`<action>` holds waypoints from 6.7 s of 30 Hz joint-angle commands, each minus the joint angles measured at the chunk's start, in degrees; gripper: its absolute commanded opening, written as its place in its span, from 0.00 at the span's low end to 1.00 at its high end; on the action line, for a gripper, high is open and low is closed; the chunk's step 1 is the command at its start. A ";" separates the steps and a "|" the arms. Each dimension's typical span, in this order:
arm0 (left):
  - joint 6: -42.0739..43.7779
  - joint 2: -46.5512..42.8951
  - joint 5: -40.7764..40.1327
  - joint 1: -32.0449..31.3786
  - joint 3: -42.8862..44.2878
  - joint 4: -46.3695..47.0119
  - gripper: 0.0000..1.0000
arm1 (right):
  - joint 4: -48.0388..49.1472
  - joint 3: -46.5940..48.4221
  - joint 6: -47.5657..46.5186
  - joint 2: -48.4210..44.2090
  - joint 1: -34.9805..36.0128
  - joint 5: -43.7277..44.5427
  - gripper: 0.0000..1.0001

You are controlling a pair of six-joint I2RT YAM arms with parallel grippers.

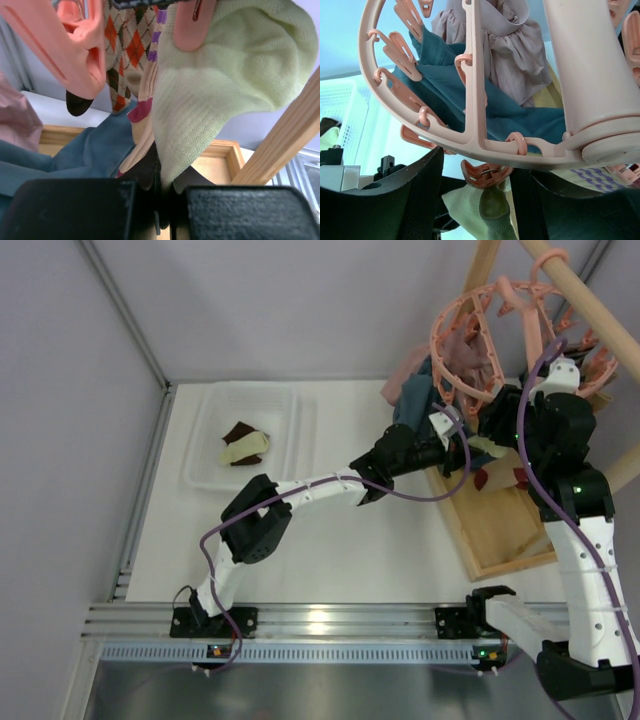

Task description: Remove the socks clipped to the hanger

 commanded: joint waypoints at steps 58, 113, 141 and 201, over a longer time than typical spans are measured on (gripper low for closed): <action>-34.58 -26.35 -46.21 46.90 -28.37 -50.95 0.98 | 7.44 -1.73 3.07 -1.04 -0.59 -0.35 0.00; 15.85 27.59 -35.64 -10.05 34.70 -9.56 0.98 | -7.85 5.47 4.91 -5.34 -0.59 -4.84 0.99; 12.00 11.31 -16.62 -8.21 9.48 7.23 0.00 | -12.76 7.31 3.77 -8.77 -0.68 -5.46 1.00; -30.72 -46.38 31.84 19.30 -47.09 6.70 0.02 | 7.44 -1.29 4.30 -5.96 -0.77 -1.95 0.56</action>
